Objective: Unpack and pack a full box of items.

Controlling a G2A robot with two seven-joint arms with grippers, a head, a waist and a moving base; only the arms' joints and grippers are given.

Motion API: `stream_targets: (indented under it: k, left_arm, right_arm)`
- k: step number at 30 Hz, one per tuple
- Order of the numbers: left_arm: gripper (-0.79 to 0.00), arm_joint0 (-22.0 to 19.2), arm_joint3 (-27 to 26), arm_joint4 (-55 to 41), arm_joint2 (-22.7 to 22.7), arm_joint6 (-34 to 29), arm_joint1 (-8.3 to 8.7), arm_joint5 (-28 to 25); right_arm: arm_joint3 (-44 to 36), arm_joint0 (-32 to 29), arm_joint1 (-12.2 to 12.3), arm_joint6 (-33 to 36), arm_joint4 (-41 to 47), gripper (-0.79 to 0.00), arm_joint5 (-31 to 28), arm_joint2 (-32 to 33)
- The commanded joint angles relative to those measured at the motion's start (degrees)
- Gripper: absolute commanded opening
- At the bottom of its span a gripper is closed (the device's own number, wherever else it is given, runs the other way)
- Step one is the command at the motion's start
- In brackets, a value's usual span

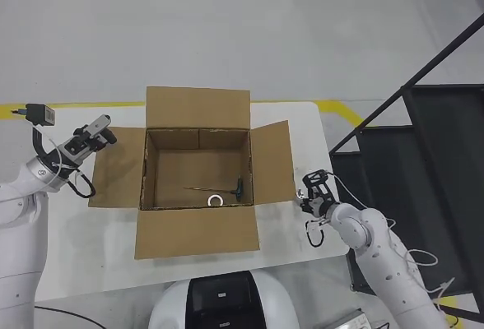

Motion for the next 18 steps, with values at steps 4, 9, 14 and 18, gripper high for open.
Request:
stream_targets:
  k: [4, 9, 14, 18]
  left_arm:
    - [0.000, 0.0, 0.0, 0.0, 0.0, 0.0, 0.00, 0.0]
    - [0.000, 0.0, 0.0, 0.0, 0.0, 0.0, 0.00, 0.0]
    - [0.000, 0.0, 0.0, 0.0, 0.0, 0.0, 0.00, 0.0]
    - [0.000, 0.0, 0.0, 0.0, 0.0, 0.0, 0.00, 0.0]
  right_arm:
    - [1.3, 1.2, -0.3, 0.1, -0.1, -0.419, 0.8, -1.9]
    - [3.7, 3.2, -0.7, -0.1, -0.6, -0.400, 2.9, -3.5]
    - [5.2, 4.3, -0.9, -0.6, -1.4, -0.425, 4.3, -4.6]
    - [5.9, 4.5, -1.0, -0.9, -1.5, -0.610, 4.8, -4.7]
